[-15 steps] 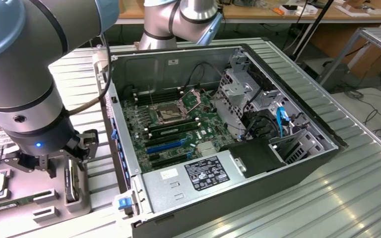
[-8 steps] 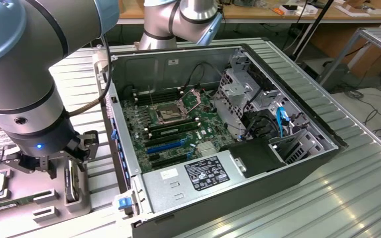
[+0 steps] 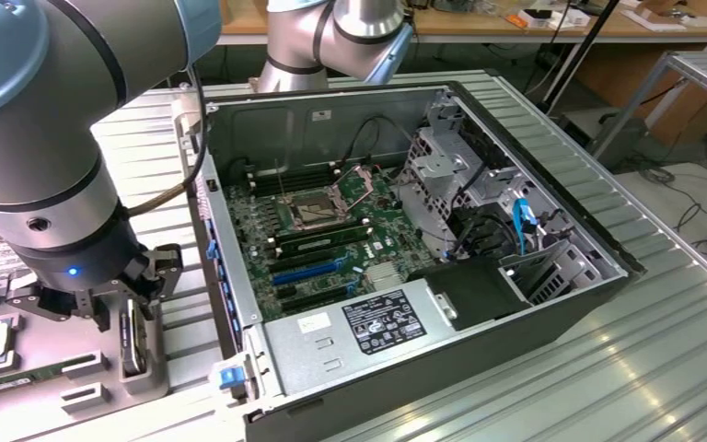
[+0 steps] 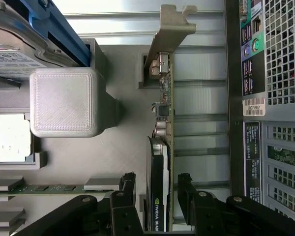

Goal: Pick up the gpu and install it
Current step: 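Pick up the gpu and move the gpu toward the slot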

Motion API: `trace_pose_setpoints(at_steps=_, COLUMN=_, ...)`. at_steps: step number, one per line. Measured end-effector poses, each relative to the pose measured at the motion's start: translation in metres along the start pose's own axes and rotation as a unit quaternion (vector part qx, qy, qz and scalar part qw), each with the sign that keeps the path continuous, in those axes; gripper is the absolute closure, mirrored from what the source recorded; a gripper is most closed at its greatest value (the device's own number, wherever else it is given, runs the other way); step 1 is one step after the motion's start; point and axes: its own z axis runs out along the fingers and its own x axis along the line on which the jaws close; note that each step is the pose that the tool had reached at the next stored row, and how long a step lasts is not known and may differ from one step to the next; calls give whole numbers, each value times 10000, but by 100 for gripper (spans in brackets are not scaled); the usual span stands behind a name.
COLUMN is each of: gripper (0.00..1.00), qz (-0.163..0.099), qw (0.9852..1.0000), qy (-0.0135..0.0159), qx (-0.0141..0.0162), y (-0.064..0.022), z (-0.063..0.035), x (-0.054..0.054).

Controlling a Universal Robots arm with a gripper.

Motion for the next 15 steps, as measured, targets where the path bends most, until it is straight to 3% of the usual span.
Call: trace_pose_setpoints(at_steps=15, gripper=53, qz=0, qw=10000, qy=0, qx=0, y=0, z=0, x=0)
